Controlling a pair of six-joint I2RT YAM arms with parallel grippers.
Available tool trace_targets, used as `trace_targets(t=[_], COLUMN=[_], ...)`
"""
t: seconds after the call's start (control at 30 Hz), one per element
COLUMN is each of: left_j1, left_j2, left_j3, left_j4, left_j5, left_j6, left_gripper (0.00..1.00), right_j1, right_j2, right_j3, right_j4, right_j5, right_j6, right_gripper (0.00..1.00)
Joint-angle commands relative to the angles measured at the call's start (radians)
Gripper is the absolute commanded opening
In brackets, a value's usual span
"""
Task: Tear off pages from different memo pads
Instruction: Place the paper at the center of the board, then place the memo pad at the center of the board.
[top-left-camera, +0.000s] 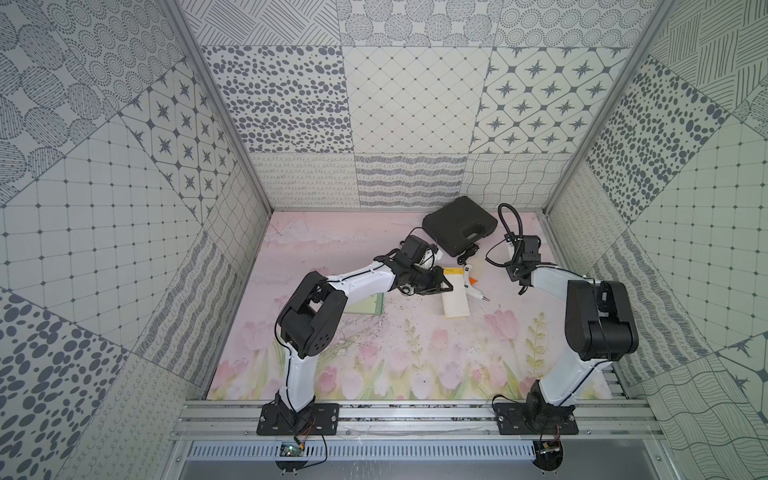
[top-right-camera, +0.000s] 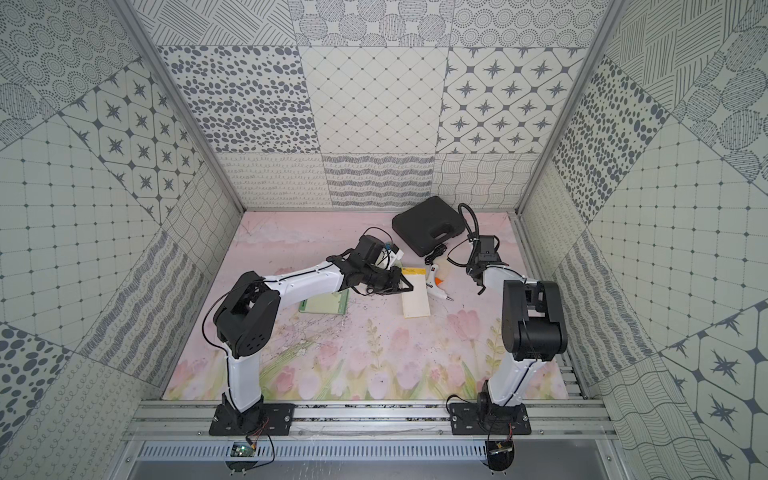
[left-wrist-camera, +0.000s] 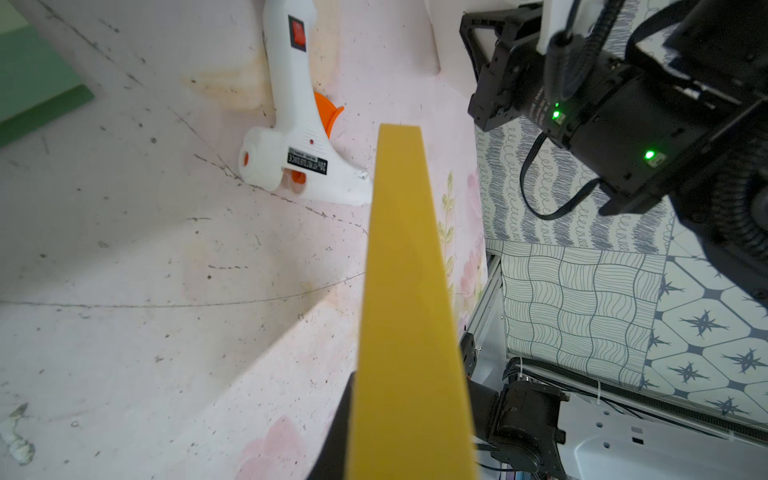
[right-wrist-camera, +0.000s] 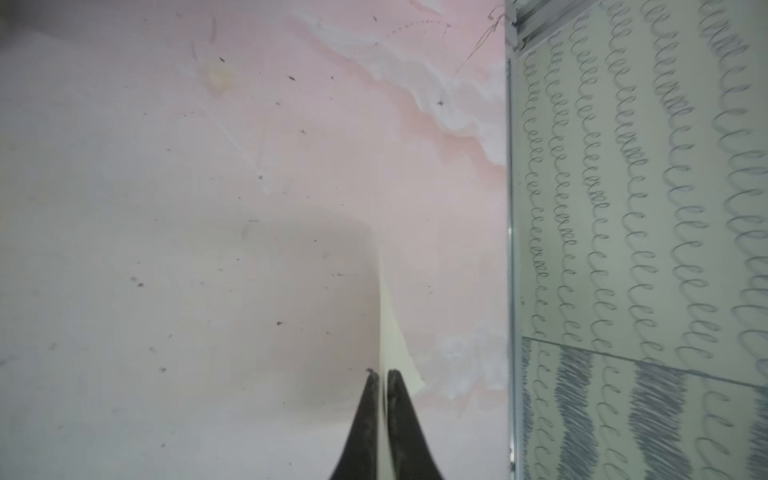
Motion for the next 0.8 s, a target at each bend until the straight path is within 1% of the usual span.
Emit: trace_targets(t=[0.0,0.03,0.07,0.13,0.17,0.23,0.3,0.37,0.43,0.53,0.6,0.67,0.77], left_j1=[-0.002,0.0,0.006,0.023,0.037,0.066,0.104,0.149,0.208,0.311,0.371,0.445,0.56], left_j2=[-0.045,-0.055,-0.067,-0.089,-0.103,-0.137,-0.173,-0.21,-0.25,-0.307,-0.327,-0.335,-0.341], left_j3=[-0.034,-0.043,-0.056,-0.088,-0.105,-0.152,-0.19,-0.215,-0.243,-0.286,-0.297,-0.298,-0.31], left_j4=[0.001,-0.012,-0.018,-0.016,-0.013,0.001,0.007,-0.013,-0.027,-0.028,-0.035,-0.041,-0.005], left_j5=[-0.046,-0.06,-0.069,-0.075,-0.079,-0.091,-0.118,-0.168,-0.203,-0.245,-0.271,-0.282,-0.286], left_j6=[-0.004,0.001,0.001,-0.014,-0.025,-0.044,-0.043,-0.03,-0.026,-0.024,-0.016,-0.013,-0.035], left_gripper=[0.0,0.0,0.0,0.0,0.0,0.0,0.0,0.0,0.0,0.0,0.0,0.0,0.0], right_j1=[-0.008,-0.01,-0.009,-0.006,0.002,0.031,0.083,0.156,0.242,0.349,0.398,0.432,0.455], right_j2=[-0.046,-0.074,-0.103,-0.162,-0.197,-0.279,-0.365,-0.432,-0.465,-0.451,-0.424,-0.397,-0.354], right_j3=[0.044,0.036,0.026,0.012,0.005,-0.035,-0.088,-0.128,-0.144,-0.132,-0.112,-0.094,-0.082], right_j4=[-0.068,-0.079,-0.096,-0.136,-0.158,-0.169,-0.153,-0.138,-0.147,-0.16,-0.168,-0.162,-0.127], right_j5=[-0.117,-0.17,-0.209,-0.277,-0.301,-0.358,-0.377,-0.39,-0.426,-0.501,-0.541,-0.584,-0.649], right_j6=[0.071,0.107,0.146,0.214,0.248,0.29,0.343,0.394,0.433,0.502,0.544,0.584,0.646], right_gripper=[0.43,0.57,0.66,0.77,0.79,0.79,0.79,0.78,0.78,0.77,0.76,0.74,0.74])
